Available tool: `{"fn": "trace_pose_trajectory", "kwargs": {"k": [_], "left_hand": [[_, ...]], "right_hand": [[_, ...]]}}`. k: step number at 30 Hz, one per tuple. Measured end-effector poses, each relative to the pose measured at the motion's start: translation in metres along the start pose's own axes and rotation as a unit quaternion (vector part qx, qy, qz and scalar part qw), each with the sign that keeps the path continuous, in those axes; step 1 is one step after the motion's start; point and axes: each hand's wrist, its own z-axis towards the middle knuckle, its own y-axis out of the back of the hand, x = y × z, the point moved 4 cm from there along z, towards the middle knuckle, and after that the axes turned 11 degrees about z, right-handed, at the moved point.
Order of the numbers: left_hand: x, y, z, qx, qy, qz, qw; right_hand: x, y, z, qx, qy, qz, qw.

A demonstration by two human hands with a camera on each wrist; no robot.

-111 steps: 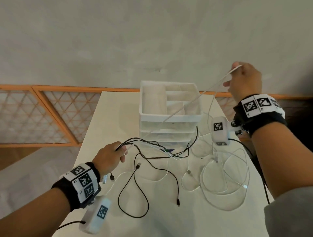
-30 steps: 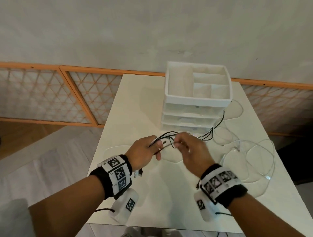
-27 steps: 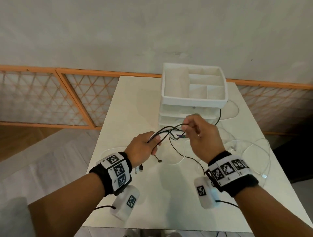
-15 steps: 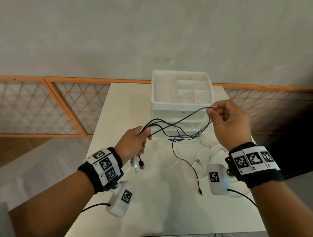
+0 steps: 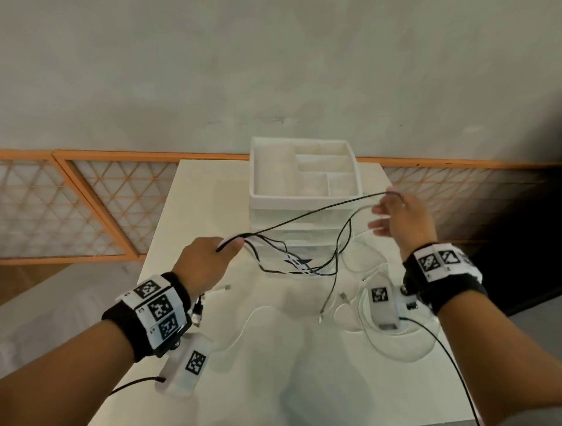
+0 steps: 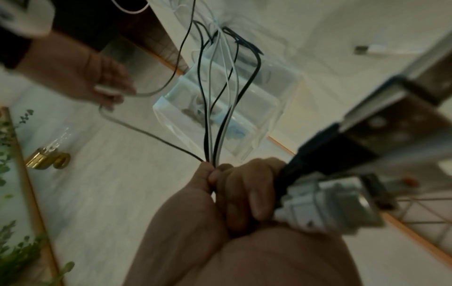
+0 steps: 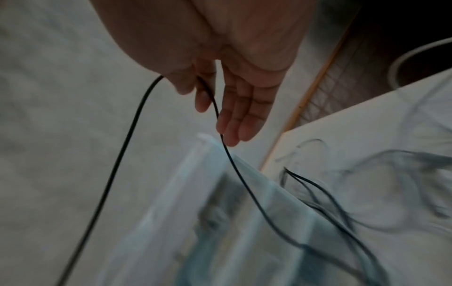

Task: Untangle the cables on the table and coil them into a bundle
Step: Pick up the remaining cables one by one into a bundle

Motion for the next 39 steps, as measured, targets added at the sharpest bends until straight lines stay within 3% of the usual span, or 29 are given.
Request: {"fn": "trace_pose_trajectory", "kwargs": {"k": [7,9,13,15,18,21,23,27,33,36,39], "left_hand": [[0.001,0.004,0.002,0.025,0.029,-0.008,0.999],[-0.001,0.003,0.004,0.04,0.034,-0.032,0.998],[-0.004,0.0,0.009,0.071,0.046,-0.177,0.981],[-0.006,-0.001,0.009,0.067,0.026,-0.192,0.979],[-0.007,-0.005,0.007,0.066,0.007,-0.194,0.979],[-0.007,-0.009,0.008,0.058,0.013,-0.181,0.982],[-0.006,-0.012,0.009,0.045,0.018,-0.166,0.985],[-0.008,-0.017,0.007,0.054,0.015,-0.105,0.993],[-0.009,-0.02,-0.003,0.061,-0.009,-0.012,0.998],[-0.009,-0.016,-0.007,0.05,-0.009,-0.01,0.999],[-0.009,-0.013,-0.009,0.039,-0.009,-0.029,0.999]], "right_hand": [[0.078,-0.013,0.037,0.011,0.12,0.075,0.99],[0.085,-0.019,0.046,0.04,0.108,0.116,0.987],[0.07,-0.018,0.056,0.094,0.042,0.172,0.98],[0.033,-0.011,0.057,0.109,-0.015,0.111,0.988],[-0.042,0.006,0.054,0.133,-0.109,-0.102,0.98],[-0.08,0.014,0.051,0.144,-0.096,-0.351,0.92],[-0.078,0.01,0.048,0.146,-0.039,-0.428,0.891],[-0.049,-0.006,0.054,0.165,0.045,-0.423,0.89],[0.016,-0.027,0.066,0.144,0.168,-0.25,0.943],[0.01,-0.026,0.068,0.155,0.174,-0.208,0.95],[-0.028,-0.011,0.066,0.171,0.105,-0.323,0.925]]}}
